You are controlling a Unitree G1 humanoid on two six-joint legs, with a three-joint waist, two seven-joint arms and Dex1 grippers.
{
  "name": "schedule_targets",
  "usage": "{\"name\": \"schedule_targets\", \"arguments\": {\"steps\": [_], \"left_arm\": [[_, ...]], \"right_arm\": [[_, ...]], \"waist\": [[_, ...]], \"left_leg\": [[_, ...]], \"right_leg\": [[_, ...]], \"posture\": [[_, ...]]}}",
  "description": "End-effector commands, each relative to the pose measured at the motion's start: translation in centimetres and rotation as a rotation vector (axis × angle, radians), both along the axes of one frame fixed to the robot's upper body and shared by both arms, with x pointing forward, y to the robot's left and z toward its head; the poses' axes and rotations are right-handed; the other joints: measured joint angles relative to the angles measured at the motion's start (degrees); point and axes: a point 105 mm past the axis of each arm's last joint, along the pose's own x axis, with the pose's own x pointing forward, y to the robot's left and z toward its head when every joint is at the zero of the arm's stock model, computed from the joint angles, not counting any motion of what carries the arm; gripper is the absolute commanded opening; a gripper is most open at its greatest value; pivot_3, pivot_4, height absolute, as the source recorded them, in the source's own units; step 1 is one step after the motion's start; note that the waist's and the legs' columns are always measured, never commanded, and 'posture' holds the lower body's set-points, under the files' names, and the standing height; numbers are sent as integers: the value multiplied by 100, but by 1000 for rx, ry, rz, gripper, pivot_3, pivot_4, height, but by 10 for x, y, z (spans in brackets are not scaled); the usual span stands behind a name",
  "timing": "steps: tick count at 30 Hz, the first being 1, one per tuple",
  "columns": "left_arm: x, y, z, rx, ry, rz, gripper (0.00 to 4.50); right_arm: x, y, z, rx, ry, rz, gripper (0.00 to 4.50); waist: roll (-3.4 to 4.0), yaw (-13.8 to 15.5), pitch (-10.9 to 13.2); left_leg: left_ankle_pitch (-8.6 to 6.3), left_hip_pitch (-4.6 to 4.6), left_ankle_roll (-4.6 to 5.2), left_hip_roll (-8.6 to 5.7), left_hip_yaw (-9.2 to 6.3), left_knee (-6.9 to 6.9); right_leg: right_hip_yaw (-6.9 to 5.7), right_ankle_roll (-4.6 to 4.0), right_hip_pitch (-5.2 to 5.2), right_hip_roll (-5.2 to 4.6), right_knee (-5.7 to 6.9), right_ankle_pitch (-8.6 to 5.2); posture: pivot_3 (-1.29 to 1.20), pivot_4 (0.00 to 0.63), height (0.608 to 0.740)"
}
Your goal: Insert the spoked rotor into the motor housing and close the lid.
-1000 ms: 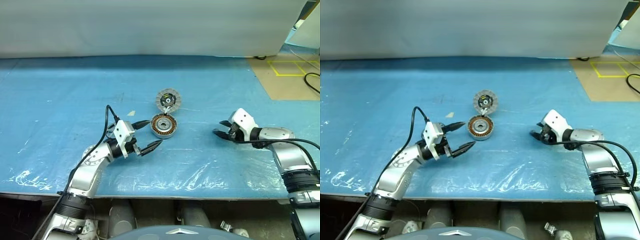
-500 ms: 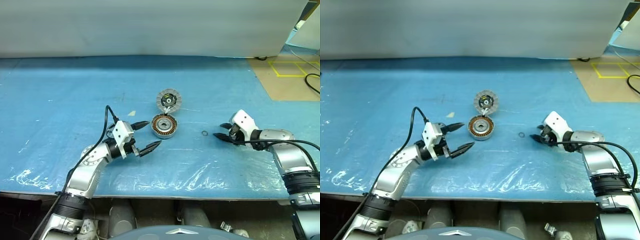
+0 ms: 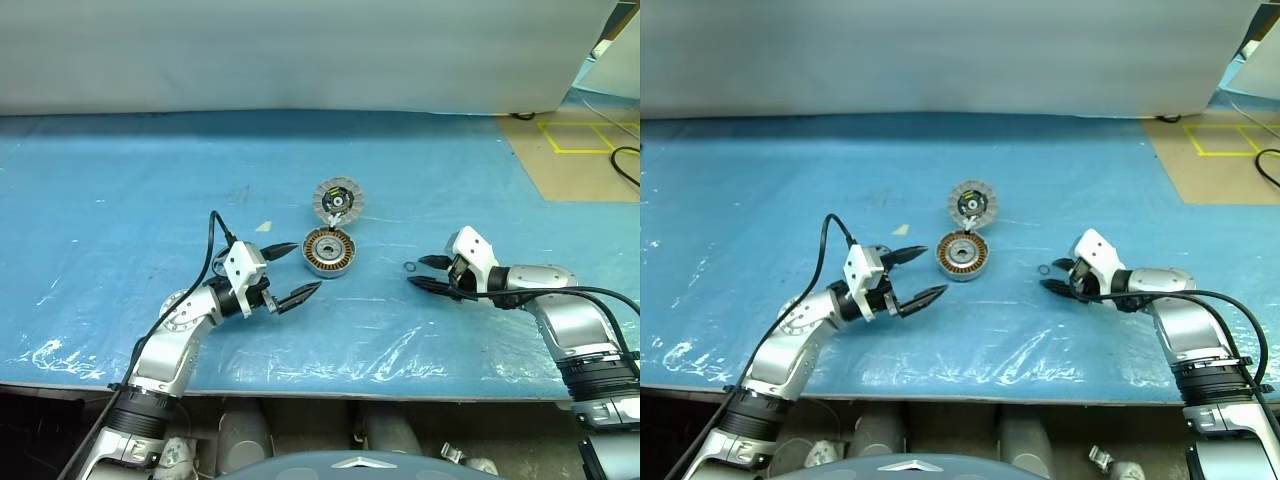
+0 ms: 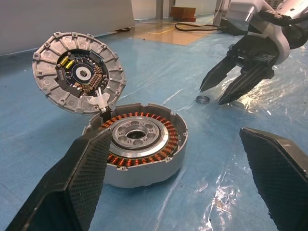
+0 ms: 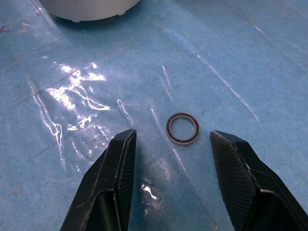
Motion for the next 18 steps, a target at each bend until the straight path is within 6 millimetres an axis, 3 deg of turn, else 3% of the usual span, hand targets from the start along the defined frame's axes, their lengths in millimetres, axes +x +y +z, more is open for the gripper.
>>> {"name": "schedule_targets", "arguments": {"steps": [1, 10, 18], "left_arm": [[-2, 0, 8, -12, -24, -8, 4500], [-4, 1, 6, -9, -19, -1, 4500], [-5, 2, 6, -5, -18, 7, 4500]], "right_arm": [[1, 7, 8, 6, -30, 26, 2565], [4, 17, 4, 16, -31, 46, 2565], [6, 11, -1, 12, -20, 32, 2565]], "waist": [[0, -1, 0], [0, -3, 0], [0, -4, 0]], "left_leg": [[0, 0, 0, 0, 0, -1], [0, -2, -1, 0, 0, -4], [0, -2, -1, 0, 0, -6]], "right_leg": [[0, 0, 0, 0, 0, 0], [0, 0, -1, 0, -4, 0], [0, 1, -1, 0, -8, 0]], "posture": [[0, 150, 740], [0, 150, 740], [0, 150, 740]]}}
